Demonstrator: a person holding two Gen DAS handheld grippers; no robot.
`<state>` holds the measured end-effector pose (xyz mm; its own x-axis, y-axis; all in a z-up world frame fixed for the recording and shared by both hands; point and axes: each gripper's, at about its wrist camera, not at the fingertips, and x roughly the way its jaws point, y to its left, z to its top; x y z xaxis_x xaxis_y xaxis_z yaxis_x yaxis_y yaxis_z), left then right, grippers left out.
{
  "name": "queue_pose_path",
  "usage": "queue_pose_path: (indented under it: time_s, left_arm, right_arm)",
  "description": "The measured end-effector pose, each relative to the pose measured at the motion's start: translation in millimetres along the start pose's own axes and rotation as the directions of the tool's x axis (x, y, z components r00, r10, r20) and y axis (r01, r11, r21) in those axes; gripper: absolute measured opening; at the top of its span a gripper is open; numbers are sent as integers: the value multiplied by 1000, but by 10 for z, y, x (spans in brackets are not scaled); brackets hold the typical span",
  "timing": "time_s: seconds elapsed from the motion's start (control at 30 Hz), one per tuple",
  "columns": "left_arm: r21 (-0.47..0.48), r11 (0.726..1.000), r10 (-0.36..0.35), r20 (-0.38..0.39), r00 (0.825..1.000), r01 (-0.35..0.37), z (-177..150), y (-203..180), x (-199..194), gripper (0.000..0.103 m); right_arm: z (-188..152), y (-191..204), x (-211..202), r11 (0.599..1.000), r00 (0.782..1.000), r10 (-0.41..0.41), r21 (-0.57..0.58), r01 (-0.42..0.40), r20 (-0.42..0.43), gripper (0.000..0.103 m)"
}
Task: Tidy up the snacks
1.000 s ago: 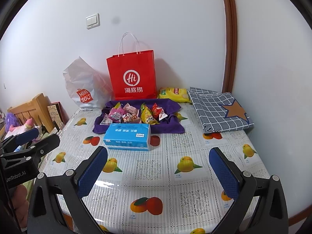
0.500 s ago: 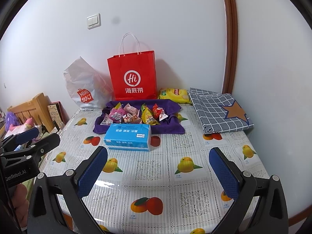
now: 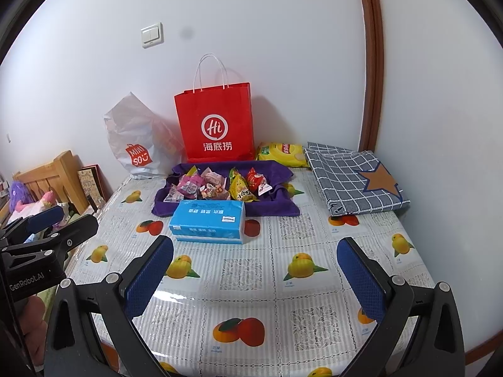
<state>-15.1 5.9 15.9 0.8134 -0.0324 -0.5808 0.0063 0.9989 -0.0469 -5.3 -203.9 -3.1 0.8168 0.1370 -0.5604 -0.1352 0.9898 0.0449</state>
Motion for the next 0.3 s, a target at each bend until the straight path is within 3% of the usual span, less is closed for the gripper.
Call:
queue_pose_path:
  time_s: [0.3]
  left_arm:
    - [1, 1000, 6, 3, 1000, -6, -7, 11, -4, 89]
  right_arm:
    - [0, -1, -8, 1000, 1000, -1, -1, 1, 1, 102]
